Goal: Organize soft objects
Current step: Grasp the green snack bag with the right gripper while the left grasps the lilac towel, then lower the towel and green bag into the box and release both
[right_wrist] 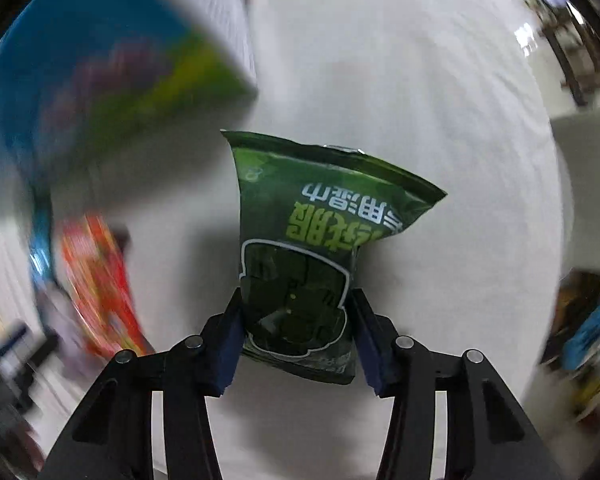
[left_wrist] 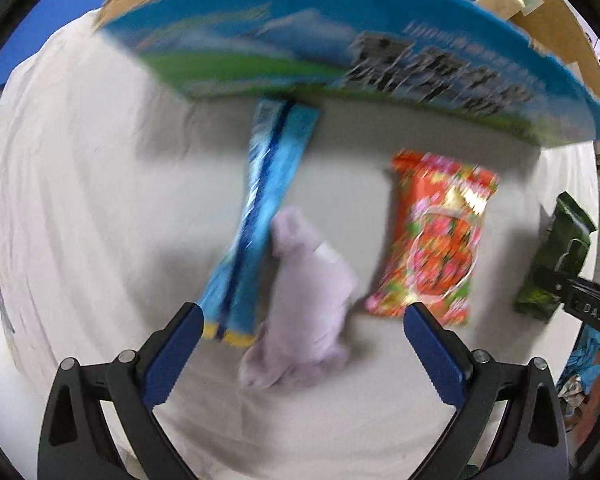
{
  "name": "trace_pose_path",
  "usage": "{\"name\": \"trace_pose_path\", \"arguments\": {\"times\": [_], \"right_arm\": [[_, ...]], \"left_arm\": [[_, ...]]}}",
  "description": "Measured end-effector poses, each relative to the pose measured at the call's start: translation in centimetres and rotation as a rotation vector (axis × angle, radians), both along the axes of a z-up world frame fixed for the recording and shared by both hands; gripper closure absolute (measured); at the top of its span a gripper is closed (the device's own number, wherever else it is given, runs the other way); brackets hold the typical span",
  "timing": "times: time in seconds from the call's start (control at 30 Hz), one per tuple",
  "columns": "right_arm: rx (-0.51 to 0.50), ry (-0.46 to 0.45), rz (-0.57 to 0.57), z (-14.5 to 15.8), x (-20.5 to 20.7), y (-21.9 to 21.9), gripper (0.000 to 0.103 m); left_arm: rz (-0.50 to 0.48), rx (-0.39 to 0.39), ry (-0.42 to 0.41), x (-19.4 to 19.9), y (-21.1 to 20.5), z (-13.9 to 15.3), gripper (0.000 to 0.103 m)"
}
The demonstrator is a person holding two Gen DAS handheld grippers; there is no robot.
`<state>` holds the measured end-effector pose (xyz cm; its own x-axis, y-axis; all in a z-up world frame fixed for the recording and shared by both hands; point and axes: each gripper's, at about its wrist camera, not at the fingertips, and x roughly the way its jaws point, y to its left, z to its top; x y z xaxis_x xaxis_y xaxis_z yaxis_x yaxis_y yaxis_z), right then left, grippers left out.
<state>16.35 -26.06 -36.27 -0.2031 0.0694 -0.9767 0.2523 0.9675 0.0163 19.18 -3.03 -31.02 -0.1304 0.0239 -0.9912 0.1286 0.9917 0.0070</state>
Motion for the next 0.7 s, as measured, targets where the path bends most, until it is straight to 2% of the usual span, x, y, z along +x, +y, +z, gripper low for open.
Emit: {"name": "trace_pose_path", "arguments": {"times": [0.1,0.17,0.2,0.27,0.3,0.33,0.37,0.4,0.43,0.47,0.57,0.7], "right_arm": [[0.005,0.008,0.025,-0.4,-0.8,0.5,0.049],[0.014,0.001,0.011,-1.0,-1.7,0.5,0.037],[0.01,-0.004,-0.005,-1.4,-1.8,0.7,0.035],[0.002,-0.008,-0.035,-2.5,-1.6,0.4,0.032],[-0.003,-0.022,-0.054,-2.7,-1.5,0.6,0.03],[-0.011,-0.036,-0.075,-3.0,-0.5,0.5,0.03],[-0.013,-0.045,-0.085,-3.0,-0.5,0.5,0.031],[-0.014,-0.055,-0.084,-3.0,-0.4,0.6,0.033],[-0.019,-0.056,-0.072,-2.6,0.2,0.2,0.041],[-0.019,-0.056,-0.05,-2.0,-1.0,0.6,0.049],[0.031,-0.026,0.024,-1.9,-2.1,2.3,0.055],[0.062,0.014,0.151,-2.1,-4.3,4.7,0.055]], "left_arm": [[0.014,0.01,0.014,-1.4,0.6,-0.9,0.0],[0.013,0.027,0.027,-1.3,0.9,-2.1,0.001],[0.0,0.035,0.027,-1.5,0.6,-2.7,0.003],[-0.031,0.058,0.034,-1.2,1.3,-3.4,0.024],[-0.037,0.064,0.04,-1.5,1.3,-3.9,0.028],[-0.047,0.074,0.044,-1.8,1.2,-4.5,0.038],[-0.056,0.077,0.05,-2.3,1.1,-5.1,0.047],[-0.063,0.08,0.047,-2.8,1.0,-5.4,0.049],[-0.066,0.073,0.037,-3.0,0.9,-5.2,0.054],[-0.061,0.058,0.033,-3.3,0.9,-5.0,0.064],[-0.02,0.008,0.057,-5.4,1.2,-4.6,0.068],[0.039,-0.083,0.108,-8.5,1.1,-5.0,0.068]]}}
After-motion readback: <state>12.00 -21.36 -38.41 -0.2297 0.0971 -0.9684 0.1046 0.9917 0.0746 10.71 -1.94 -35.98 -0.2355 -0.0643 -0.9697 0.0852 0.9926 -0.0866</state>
